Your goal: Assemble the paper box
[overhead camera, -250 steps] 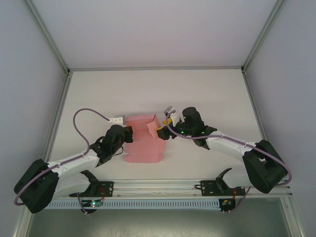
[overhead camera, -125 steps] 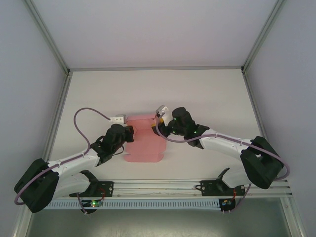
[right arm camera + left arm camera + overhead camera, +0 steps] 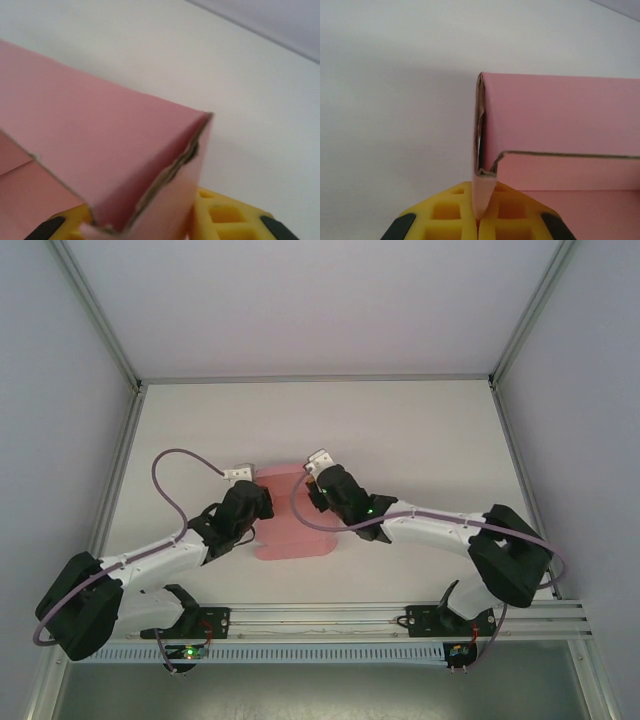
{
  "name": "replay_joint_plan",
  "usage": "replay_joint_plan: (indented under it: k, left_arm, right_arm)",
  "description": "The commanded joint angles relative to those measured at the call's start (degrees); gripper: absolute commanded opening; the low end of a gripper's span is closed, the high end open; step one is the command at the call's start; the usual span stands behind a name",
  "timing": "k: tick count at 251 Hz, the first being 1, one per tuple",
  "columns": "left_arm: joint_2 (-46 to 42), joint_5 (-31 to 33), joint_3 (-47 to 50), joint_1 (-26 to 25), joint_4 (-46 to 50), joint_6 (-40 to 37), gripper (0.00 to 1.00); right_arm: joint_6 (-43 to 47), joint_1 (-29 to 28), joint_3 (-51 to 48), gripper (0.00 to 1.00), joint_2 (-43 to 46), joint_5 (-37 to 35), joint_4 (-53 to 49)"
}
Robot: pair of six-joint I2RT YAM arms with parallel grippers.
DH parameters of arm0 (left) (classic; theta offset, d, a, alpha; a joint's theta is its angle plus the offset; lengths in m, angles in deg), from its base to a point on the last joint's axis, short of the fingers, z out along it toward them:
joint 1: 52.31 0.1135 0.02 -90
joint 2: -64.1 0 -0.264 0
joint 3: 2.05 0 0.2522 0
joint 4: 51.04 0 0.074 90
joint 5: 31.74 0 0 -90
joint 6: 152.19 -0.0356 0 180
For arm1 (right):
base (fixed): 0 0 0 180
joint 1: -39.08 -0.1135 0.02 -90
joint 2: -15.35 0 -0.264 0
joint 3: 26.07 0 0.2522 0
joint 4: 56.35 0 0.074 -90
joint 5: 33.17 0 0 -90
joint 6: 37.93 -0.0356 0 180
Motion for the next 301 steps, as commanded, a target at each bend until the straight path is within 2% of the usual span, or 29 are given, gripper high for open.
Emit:
replay_joint_plan:
  k: [1,31,59,102,127,156,171,204,220,234,253,273,301]
  left_arm:
    - [1.7,7.6,-3.3,-0.8,8.7,6.9,0.0]
    - [3.1,9.3,-4.7,-0.8,12.4,9.5,0.0]
    - [3.5,10.1,-5.7,-0.8,14.7,10.7,0.0]
    - [3.3,11.0,-6.3,-0.8,16.6,11.8,0.0]
    - [2.6,11.0,-6.4,-0.8,17.0,11.4,0.0]
    - [1.0,10.7,-5.8,-0.8,16.8,11.0,0.0]
    - [0.1,10.1,-5.1,-0.8,16.0,10.5,0.0]
    - [-1.2,7.3,-3.6,-0.8,11.9,8.6,0.0]
    - [-1.3,5.9,-3.4,-0.8,10.8,8.0,0.0]
    - [-1.3,5.3,-3.4,-0.8,10.4,7.7,0.0]
    - [-1.3,5.2,-3.4,-0.7,10.5,7.6,0.0]
    - [-1.1,5.2,-3.3,-0.8,10.3,7.6,0.0]
    - [-0.6,5.0,-3.3,-0.8,9.9,7.4,0.0]
  right_arm:
    - [-4.7,-0.2,3.7,0.0,-3.1,-22.5,-9.4]
    - [-6.4,-0.1,6.8,0.0,-6.4,-34.7,-15.2]
    - [-7.7,0.6,9.5,0.0,-9.1,-40.5,-20.2]
    - [-8.9,0.9,10.4,0.0,-10.2,-44.0,-21.6]
    - [-8.5,1.2,9.7,0.0,-10.1,-43.1,-19.9]
    - [-5.1,2.4,5.5,0.0,-7.6,-35.9,-11.8]
    - [-1.2,2.9,2.9,0.0,-5.9,-28.8,-6.4]
    - [5.5,2.9,-1.6,0.12,-2.8,-10.1,3.4]
    - [6.2,2.9,-3.2,0.27,-1.3,-1.0,6.2]
    - [6.4,2.9,-4.4,0.32,0.0,5.1,8.3]
    - [7.7,2.9,-5.7,0.46,1.9,11.3,9.6]
    - [7.8,2.9,-6.6,0.47,4.2,14.5,9.6]
    - [8.3,2.8,-7.7,0.61,7.8,19.0,8.2]
